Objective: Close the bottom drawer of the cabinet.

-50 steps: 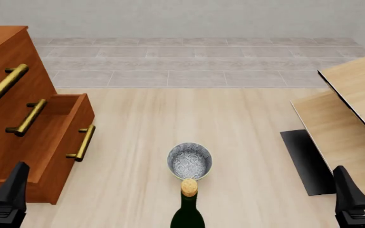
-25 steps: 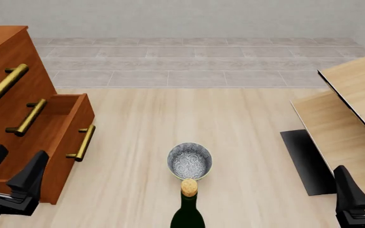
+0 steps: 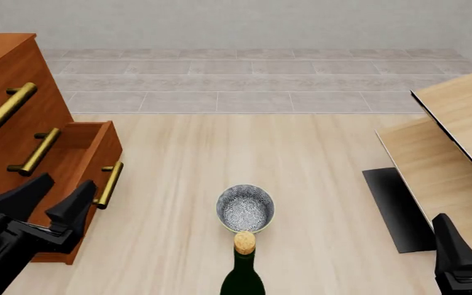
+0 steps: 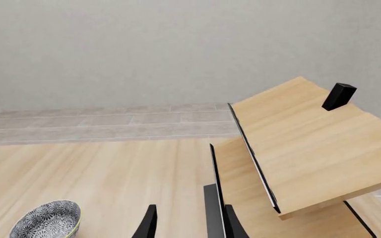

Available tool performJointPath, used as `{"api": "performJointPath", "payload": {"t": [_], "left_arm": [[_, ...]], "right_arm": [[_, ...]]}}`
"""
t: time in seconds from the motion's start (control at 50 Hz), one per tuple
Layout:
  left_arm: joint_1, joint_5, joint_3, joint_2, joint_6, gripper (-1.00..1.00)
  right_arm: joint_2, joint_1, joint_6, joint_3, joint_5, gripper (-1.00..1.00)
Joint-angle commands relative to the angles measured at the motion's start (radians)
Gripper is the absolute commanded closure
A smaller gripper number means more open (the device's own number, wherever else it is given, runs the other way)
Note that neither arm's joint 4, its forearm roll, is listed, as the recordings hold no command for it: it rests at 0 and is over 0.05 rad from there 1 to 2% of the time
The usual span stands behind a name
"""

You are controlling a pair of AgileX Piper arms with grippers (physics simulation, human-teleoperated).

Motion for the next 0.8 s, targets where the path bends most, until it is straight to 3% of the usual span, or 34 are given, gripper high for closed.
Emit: {"api": "performJointPath", "payload": {"t": [0.02,0.46,0.8], "left_arm": [[-0.056,-0.080,-0.005,0.128,-0.049,-1.00],[-0.100,-0.352,0.050,0.507,-0.207,-1.00],[-0.100,-0.536,0.070,0.695,-0.233,-1.00]], "right_arm": [[0.002,-0.002,0.005,0.001,-0.002,-1.00],[0.011,-0.008,0.004,0.002,-0.004,-1.00],[0.006,-0.016,0.008,-0.004,0.005,-1.00]]}}
